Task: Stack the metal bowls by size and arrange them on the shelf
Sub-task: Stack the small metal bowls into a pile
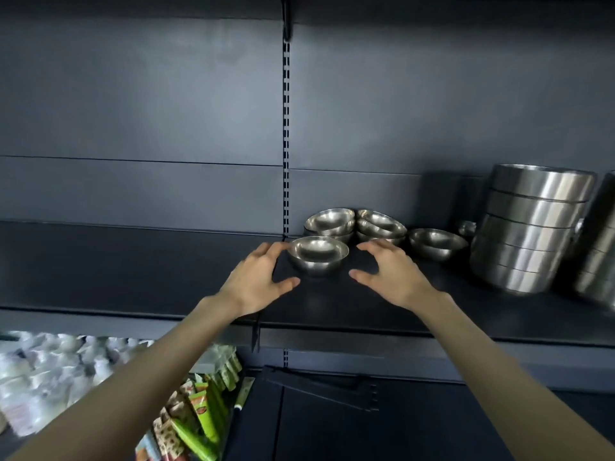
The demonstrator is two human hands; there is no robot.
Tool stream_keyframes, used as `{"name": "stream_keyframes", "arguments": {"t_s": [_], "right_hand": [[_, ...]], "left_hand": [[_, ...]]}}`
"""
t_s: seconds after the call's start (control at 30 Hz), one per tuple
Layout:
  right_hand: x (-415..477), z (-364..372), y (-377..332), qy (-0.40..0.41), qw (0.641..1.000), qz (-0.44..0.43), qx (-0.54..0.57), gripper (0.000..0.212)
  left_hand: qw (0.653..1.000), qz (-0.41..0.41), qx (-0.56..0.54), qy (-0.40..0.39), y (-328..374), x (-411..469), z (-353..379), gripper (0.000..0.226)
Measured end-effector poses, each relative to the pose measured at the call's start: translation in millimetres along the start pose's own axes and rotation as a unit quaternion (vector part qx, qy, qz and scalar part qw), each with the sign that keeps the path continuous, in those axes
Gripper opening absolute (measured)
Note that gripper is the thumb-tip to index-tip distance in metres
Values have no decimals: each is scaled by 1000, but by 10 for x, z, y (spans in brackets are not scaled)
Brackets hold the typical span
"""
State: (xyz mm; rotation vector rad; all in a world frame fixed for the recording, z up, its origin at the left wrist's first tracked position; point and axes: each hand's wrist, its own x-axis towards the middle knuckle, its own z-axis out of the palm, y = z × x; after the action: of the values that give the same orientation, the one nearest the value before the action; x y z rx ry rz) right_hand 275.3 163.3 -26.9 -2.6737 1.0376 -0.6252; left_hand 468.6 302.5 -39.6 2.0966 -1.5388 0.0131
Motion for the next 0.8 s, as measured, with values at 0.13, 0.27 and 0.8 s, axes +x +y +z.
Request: {"name": "stream_keyframes", "arguments": {"t_s": [0.13,0.27,0.8], "right_hand": [[258,158,131,-6,997,12,73,70],[400,276,216,-16,988,19,150,75],[742,251,103,80,937,42,338,55]], "left_hand": [[997,-24,-76,-18,-174,289,194,81],[986,-38,-157,-52,-267,495,329,96],[939,29,-336,65,-455,893,333,70]]}}
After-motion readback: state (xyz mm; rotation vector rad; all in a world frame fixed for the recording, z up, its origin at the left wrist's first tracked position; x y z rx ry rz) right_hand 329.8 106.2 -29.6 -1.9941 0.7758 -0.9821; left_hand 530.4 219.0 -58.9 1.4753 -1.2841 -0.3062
